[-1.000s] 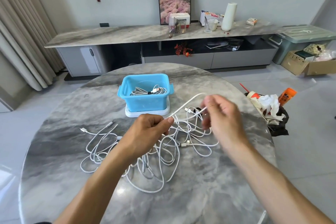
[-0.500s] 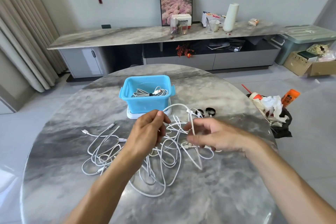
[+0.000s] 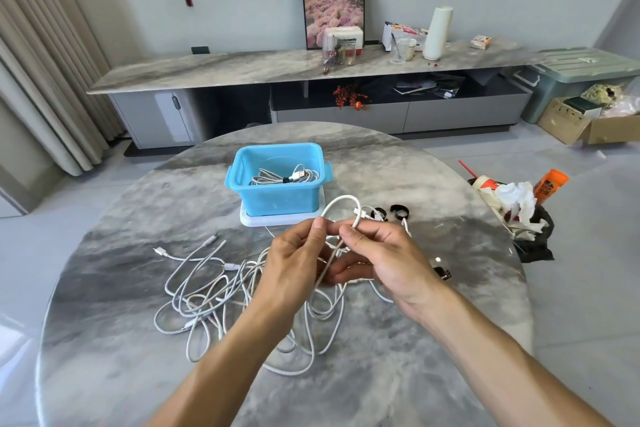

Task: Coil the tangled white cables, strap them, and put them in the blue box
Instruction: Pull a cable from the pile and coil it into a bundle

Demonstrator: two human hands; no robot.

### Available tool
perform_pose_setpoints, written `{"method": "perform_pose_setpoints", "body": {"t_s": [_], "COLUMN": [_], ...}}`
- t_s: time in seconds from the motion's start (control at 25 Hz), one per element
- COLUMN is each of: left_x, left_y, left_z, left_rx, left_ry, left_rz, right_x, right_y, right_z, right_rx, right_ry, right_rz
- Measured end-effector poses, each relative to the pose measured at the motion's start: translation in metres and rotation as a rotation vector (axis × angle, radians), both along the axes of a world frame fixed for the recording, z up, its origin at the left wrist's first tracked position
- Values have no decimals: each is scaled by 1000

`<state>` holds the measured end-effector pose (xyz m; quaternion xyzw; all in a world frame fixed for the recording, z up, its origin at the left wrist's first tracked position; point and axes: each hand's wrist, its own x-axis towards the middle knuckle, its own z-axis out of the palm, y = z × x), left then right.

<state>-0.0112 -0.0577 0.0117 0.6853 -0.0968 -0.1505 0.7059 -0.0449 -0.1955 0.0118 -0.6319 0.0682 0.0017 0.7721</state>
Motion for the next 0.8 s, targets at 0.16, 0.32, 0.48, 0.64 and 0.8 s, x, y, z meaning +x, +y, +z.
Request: {"method": "perform_pose_setpoints", "body": {"t_s": [0.16,0.32,0.48,0.64,0.8], "left_x": [-2,1,2,2,5], "left_y": [-2,3,8,6,6], "left_z": [0,4,7,4,13], "left_rx": [39,96,129,75,-129], "left_ry": [44,9,-36,8,-16], "left_rz": [-59,-187,-281,-264,-178], "right_x": [1,1,0,4,-2], "right_y": [-7,-28,-34,-29,-14], "right_z": [8,16,17,9,-6], "right_rx": [-27,113,58,-45,-79], "right_ry": [32,73,22,-99,-68], "right_rz": [-79,94,143,-35,261]}}
